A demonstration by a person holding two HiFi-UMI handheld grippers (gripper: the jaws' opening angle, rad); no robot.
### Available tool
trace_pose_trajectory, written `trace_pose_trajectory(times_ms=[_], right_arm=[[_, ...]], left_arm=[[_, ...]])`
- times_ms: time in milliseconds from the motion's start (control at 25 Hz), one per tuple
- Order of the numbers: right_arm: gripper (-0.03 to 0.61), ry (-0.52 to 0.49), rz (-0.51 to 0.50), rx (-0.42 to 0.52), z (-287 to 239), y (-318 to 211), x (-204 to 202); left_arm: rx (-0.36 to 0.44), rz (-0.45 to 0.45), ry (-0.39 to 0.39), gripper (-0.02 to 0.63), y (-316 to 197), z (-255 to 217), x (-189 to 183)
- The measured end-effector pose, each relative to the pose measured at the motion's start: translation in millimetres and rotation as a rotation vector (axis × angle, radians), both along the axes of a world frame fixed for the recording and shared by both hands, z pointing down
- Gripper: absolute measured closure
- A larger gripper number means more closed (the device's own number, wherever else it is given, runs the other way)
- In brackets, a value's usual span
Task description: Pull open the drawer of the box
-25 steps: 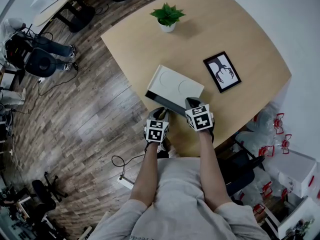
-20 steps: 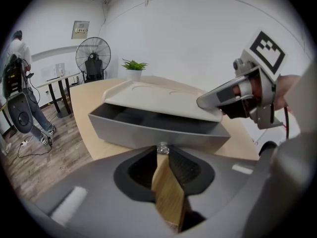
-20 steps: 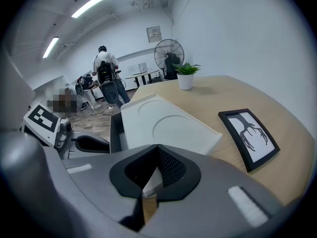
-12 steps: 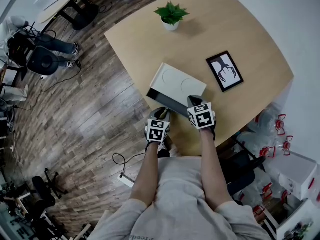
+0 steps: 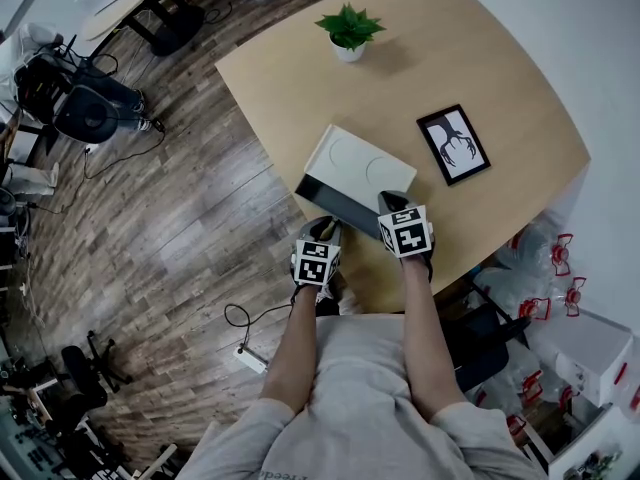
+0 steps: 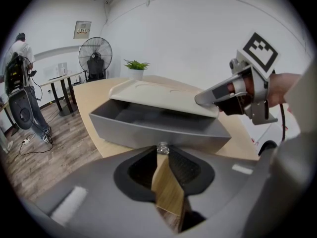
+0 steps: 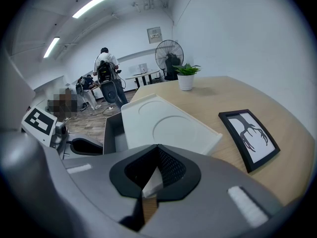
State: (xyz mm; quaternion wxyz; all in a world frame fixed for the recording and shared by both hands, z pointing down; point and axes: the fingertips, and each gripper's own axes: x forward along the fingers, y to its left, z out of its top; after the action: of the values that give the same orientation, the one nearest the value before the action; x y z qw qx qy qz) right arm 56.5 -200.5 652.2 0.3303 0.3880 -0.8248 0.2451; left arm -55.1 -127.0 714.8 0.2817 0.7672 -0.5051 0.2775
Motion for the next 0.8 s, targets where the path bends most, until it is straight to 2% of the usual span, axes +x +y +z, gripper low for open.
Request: trace_pose_trajectory(times_ms=[800], right_arm=[[0.577, 0.0, -0.004, 0.013, 0, 1, -1]], left_arm=[[-0.012, -0.025, -0.004, 0.482, 23, 0, -8]])
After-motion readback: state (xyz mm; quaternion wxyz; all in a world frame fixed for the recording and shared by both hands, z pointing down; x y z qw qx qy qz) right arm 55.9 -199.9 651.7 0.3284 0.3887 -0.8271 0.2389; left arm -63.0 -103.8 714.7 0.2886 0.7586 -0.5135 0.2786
